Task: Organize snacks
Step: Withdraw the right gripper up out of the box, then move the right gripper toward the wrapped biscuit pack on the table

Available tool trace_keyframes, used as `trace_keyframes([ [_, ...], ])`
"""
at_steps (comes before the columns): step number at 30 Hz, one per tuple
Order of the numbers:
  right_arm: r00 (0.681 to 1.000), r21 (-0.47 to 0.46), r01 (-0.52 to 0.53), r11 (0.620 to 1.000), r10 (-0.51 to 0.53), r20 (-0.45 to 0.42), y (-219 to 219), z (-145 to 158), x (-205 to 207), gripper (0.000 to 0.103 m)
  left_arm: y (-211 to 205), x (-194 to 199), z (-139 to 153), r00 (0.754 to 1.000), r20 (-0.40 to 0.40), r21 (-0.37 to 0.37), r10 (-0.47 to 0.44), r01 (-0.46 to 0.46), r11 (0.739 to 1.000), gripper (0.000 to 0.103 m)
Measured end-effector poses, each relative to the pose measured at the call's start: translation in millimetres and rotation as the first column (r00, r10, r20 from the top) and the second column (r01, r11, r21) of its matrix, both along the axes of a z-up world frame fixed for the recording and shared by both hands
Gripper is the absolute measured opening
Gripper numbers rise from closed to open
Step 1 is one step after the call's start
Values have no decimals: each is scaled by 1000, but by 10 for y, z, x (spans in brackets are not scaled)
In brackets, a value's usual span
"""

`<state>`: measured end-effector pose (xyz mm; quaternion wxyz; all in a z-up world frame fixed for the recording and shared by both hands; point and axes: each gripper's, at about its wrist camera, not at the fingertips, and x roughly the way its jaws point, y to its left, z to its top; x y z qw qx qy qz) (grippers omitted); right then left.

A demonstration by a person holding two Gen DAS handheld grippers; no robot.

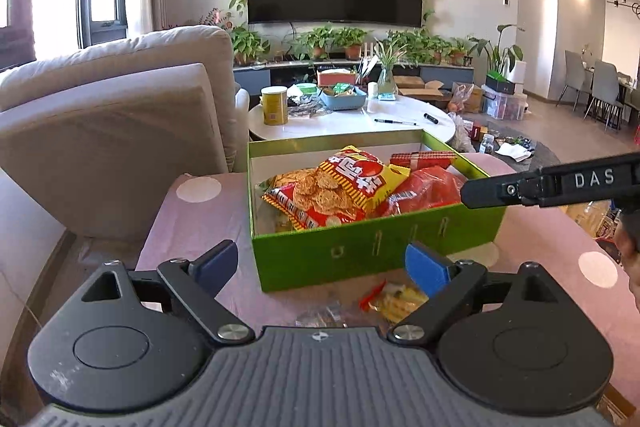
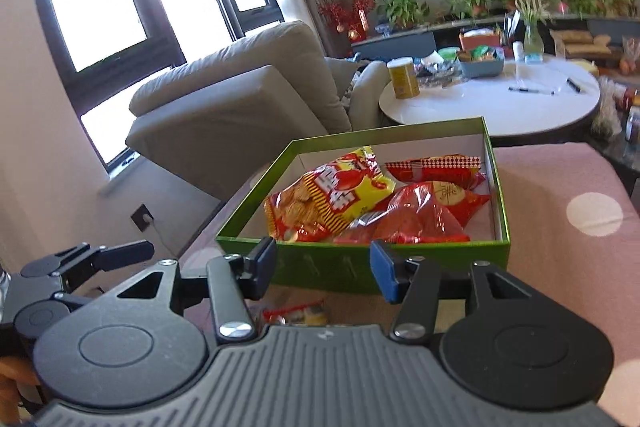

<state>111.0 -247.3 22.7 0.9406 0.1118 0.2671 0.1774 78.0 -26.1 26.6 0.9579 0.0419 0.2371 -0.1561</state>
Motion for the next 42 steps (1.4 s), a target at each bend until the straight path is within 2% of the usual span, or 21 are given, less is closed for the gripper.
trace_keyframes([
  [5, 997, -55, 30, 998, -26, 76, 129, 0, -298, 91, 69, -185, -27, 999, 22, -12, 35, -35, 999, 93],
  [8, 993, -52, 43, 998, -37, 110, 164, 21, -433, 91, 126, -278, -46, 998, 38, -11, 45, -45, 999, 93],
  [11, 988, -30, 54, 998, -49, 149, 171, 61, -541, 91, 196, -360, -72, 998, 37, -40, 50, -49, 998, 94],
  [15, 958, 23, 104, 994, -106, 267, 187, 73, -748, 91, 252, -451, -110, 998, 41, -55, 51, -49, 997, 95],
  [18, 956, 3, 115, 993, -112, 272, 242, 88, -793, 91, 251, -501, -146, 997, 54, -34, 58, -56, 998, 96],
  [21, 934, -25, 218, 976, -201, 294, 324, 73, -836, 91, 278, -528, -188, 996, 56, -30, 62, -60, 998, 96],
  [22, 931, -27, 233, 972, -215, 296, 344, 56, -852, 91, 290, -535, -200, 996, 55, -34, 63, -61, 998, 96],
  [26, 955, -21, 195, 981, -185, 232, 344, 29, -755, 91, 329, -536, -235, 996, 60, -37, 67, -65, 997, 97],
  [31, 960, -65, 220, 973, -205, 190, 365, -52, -643, 91, 361, -521, -276, 994, 67, -26, 81, -80, 996, 98],
  [42, 972, -88, 222, 971, -214, 91, 382, -241, -571, 91, 328, -279, -418, 995, 18, 0, 98, -98, 995, 99],
])
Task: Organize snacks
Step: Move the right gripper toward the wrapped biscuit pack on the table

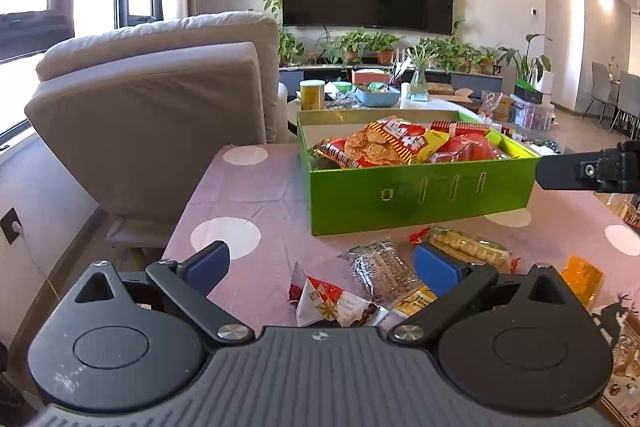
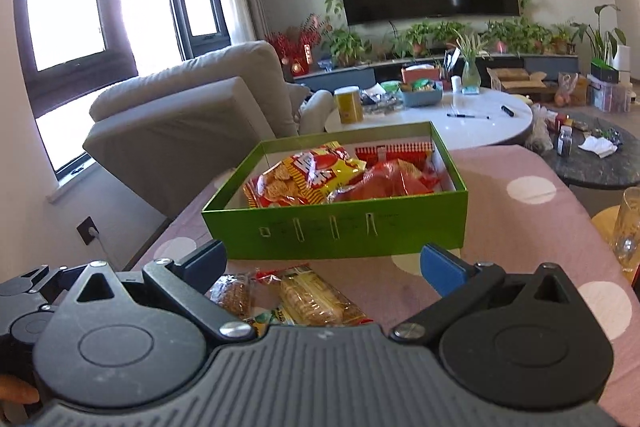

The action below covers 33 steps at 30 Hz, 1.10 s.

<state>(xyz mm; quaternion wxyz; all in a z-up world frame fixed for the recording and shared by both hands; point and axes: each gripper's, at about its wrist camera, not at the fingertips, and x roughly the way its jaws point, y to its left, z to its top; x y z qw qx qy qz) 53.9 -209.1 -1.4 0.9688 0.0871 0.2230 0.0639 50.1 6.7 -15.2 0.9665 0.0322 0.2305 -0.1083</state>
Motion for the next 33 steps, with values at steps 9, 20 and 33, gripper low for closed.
trace_keyframes([
  [9, 999, -18, 3, 1000, -4, -44, -16, -80, 93, 91, -38, 225, -111, 999, -46, 11, -1, 2, 1000, 99],
  [20, 993, -38, -20, 999, 15, -114, -17, -146, 221, 91, 5, 357, -223, 995, -103, -3, 6, -6, 1000, 99],
  [33, 974, -102, -126, 987, 103, -203, 47, -290, 442, 91, 126, 370, -318, 989, -150, -49, -2, -5, 999, 93],
])
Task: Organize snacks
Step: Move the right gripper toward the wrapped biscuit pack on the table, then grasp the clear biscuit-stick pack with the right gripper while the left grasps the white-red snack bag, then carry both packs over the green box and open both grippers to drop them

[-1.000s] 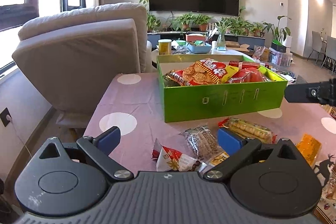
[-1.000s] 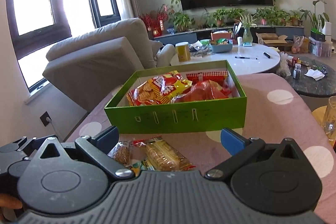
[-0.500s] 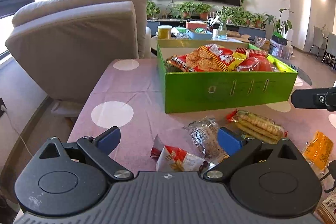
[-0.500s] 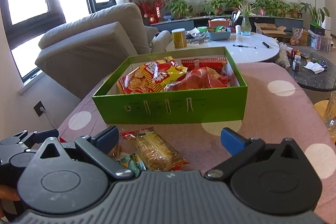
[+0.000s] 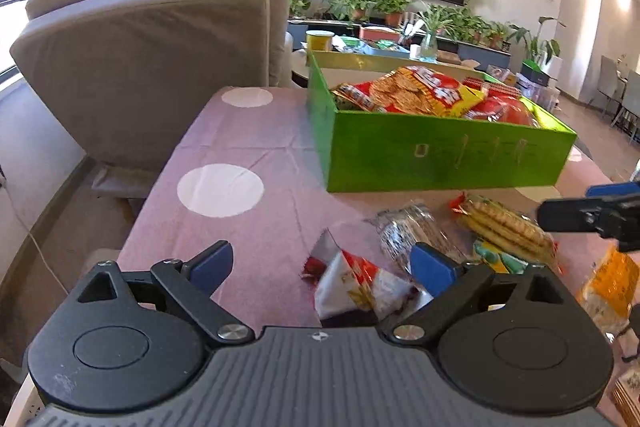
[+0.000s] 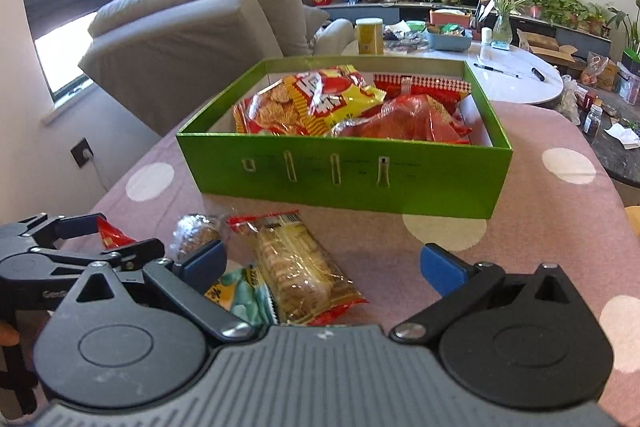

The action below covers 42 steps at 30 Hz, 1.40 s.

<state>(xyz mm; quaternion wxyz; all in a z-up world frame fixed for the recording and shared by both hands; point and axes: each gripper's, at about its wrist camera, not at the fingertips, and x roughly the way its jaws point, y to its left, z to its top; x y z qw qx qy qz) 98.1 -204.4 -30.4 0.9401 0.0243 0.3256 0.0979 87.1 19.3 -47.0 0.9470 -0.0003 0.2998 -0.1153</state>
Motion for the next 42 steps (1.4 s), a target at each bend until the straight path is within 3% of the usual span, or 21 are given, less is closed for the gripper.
trace_keyframes([
  [14, 996, -28, -71, 997, 70, -50, 136, -60, 148, 91, -73, -13, -74, 997, -15, 5, -74, 74, 997, 75],
  [17, 995, -24, -71, 997, 69, -74, 124, -88, 201, 91, -72, -20, -77, 996, -20, -7, -90, 89, 996, 66],
  [22, 985, 3, -57, 998, 56, -164, 100, -200, 323, 90, -61, -33, -73, 993, -32, -32, -109, 108, 994, 41],
  [23, 984, 11, -50, 999, 51, -168, 85, -204, 329, 86, -62, -40, -68, 993, -34, -35, -113, 112, 993, 39],
  [24, 984, 11, -52, 999, 54, -172, 81, -198, 330, 78, -66, -51, -62, 993, -34, -31, -111, 110, 993, 38],
  [29, 982, 91, -26, 996, 42, -183, -1, -137, 268, 68, -58, -129, -10, 996, -22, -3, -90, 90, 996, 34],
  [42, 996, 161, -9, 987, 23, -83, -124, 99, -77, 67, -143, -379, 253, 994, 36, 27, -101, 100, 995, 34],
])
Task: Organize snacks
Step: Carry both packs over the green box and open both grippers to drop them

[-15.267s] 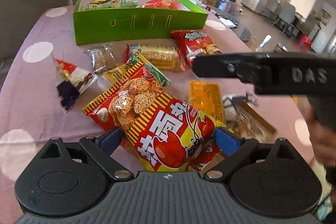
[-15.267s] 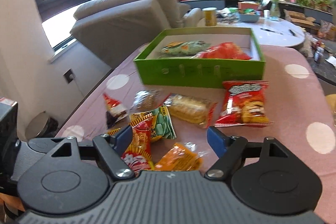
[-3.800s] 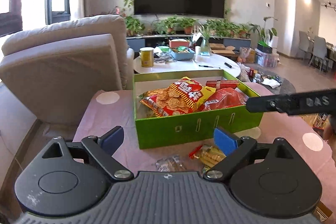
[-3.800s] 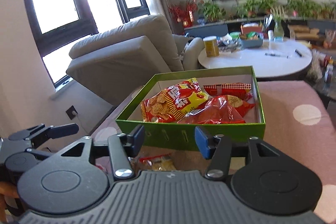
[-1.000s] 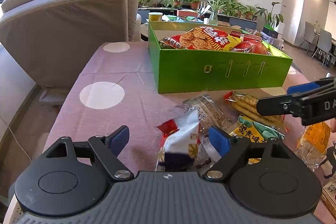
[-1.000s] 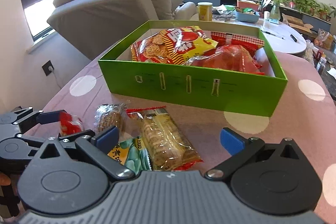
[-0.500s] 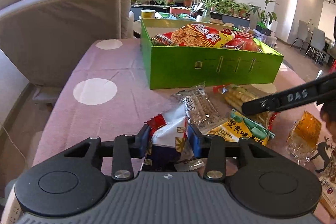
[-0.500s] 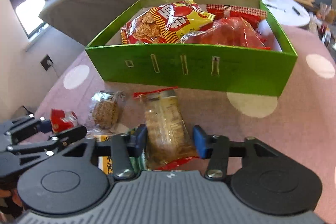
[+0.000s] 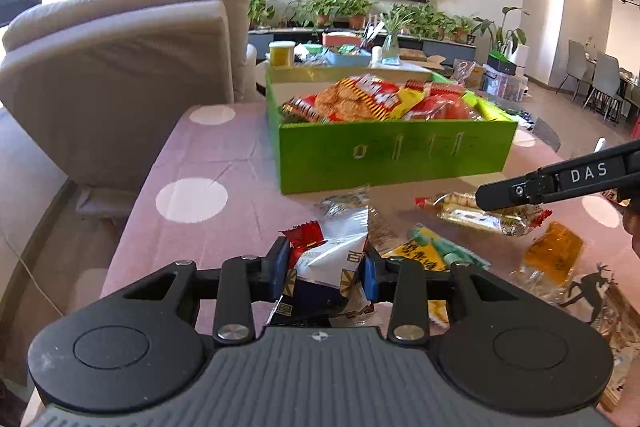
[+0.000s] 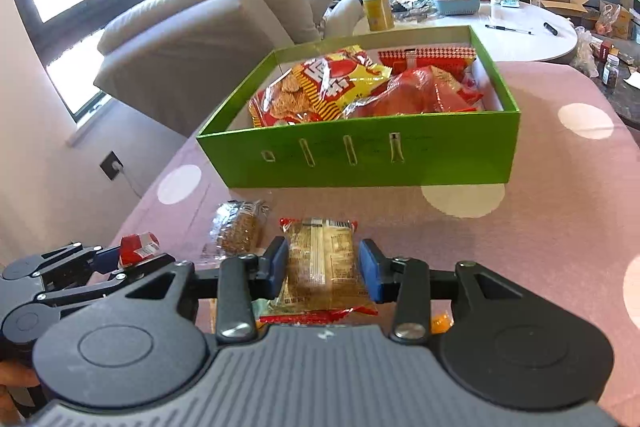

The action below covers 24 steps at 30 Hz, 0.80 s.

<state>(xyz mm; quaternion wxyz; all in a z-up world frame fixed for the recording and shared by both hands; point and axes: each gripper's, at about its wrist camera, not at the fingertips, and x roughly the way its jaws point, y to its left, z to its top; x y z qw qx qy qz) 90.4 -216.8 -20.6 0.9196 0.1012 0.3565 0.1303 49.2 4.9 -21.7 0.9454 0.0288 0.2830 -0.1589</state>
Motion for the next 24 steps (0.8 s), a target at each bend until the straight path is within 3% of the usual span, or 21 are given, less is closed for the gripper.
trace_keyframes([
  [10, 999, -22, -27, 999, 27, -23, -10, -109, -150, 67, -117, -134, 110, 1000, 24, 20, -16, 15, 1000, 34],
  [17, 998, -116, -67, 991, 65, -22, 199, -219, -135, 69, -140, -186, 131, 1000, 22, 25, -22, 22, 999, 34],
  [24, 999, -75, -41, 996, 40, -13, 120, -173, -184, 64, -133, -190, 157, 1000, 21, 16, -17, 17, 1000, 34],
])
